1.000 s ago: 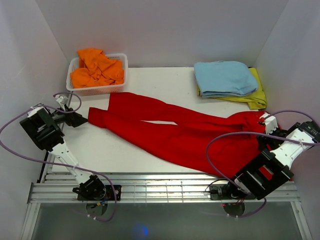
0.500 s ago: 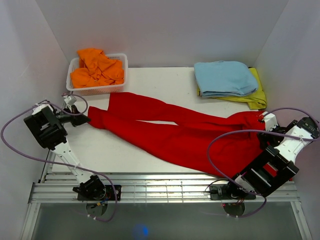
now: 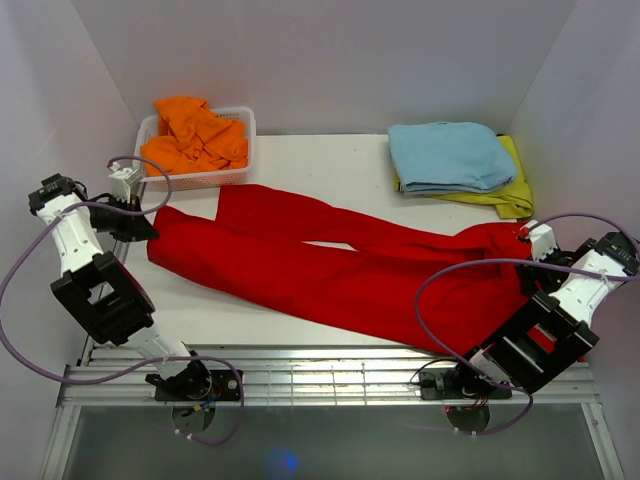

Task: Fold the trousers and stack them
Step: Flatten the trousers out

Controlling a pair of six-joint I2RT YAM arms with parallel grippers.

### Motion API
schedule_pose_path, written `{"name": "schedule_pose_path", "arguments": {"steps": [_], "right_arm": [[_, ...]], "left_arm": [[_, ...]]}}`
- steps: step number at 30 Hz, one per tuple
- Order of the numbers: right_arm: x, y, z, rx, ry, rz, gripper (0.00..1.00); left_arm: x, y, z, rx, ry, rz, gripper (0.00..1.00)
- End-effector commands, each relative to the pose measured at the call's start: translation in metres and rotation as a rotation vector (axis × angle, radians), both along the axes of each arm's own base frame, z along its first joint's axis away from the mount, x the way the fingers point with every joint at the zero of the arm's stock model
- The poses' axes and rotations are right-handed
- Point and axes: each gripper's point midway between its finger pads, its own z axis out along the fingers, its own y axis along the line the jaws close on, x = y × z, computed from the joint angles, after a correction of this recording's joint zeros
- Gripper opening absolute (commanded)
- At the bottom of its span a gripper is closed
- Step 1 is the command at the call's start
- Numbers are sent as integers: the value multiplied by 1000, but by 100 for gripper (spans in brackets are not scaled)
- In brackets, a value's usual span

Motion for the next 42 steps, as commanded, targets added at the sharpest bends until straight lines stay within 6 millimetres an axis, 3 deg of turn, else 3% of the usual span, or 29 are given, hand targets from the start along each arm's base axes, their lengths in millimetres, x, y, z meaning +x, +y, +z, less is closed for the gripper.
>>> {"name": "schedule_pose_path", "arguments": {"steps": [1, 3, 4, 8, 12, 16, 18, 19, 20, 21, 23, 24, 25, 26, 27, 29, 30, 34, 39, 41, 42], "right_arm": [[10, -9, 11, -59, -46, 20, 68], [13, -14, 7, -88, -42, 7, 68], [14, -15, 5, -92, -37, -2, 67], [12, -12, -8, -107, 13, 3, 65], [2, -3, -27, -144, 56, 26, 64], [3, 7, -34, -154, 69, 50, 64], [4, 7, -35, -155, 73, 49, 63], [6, 5, -33, -157, 71, 47, 63], [6, 6, -34, -147, 82, 45, 63], [8, 5, -31, -144, 77, 47, 62], [11, 6, -19, -128, 66, 42, 62], [15, 10, -14, -106, 46, 48, 62], [22, 15, 1, -79, 2, 53, 62], [23, 14, 7, -86, -7, 52, 62], [30, 21, 16, -44, -42, 52, 63], [41, 23, 39, -19, -100, 41, 64], [47, 27, 46, 22, -122, 13, 65], [69, 21, 66, 43, -169, -51, 67], [94, 17, 61, 5, -137, -82, 67], [106, 19, 54, 3, -122, -93, 66], [109, 15, 52, -8, -118, -113, 66]], "left_arm": [[-26, 15, -34, -29, 340, 216, 0], [-24, 28, -53, -33, 447, 311, 0], [-23, 35, -72, -49, 512, 339, 0], [-18, 67, -122, -14, 599, 486, 0], [-47, 96, -156, 71, 656, 566, 0], [-75, 121, -166, 138, 650, 608, 0], [-82, 122, -162, 171, 603, 545, 0], [-86, 112, -160, 153, 584, 491, 2], [-83, 92, -150, 77, 536, 426, 26], [-77, 86, -131, 74, 456, 391, 37], [-60, 76, -103, 56, 322, 325, 58], [-42, 64, -84, 36, 242, 288, 68], [-18, 49, -64, 6, 189, 262, 70], [-11, 55, -56, 28, 156, 265, 70], [9, 36, -50, 23, 135, 220, 72], [45, 24, -41, 4, 103, 251, 73], [61, 4, -41, 2, 97, 219, 73], [122, -19, -58, -9, 101, 284, 74], [190, -33, -86, -64, 139, 314, 74], [202, -36, -94, -72, 151, 318, 74], [207, -42, -107, -75, 177, 316, 74]]}}
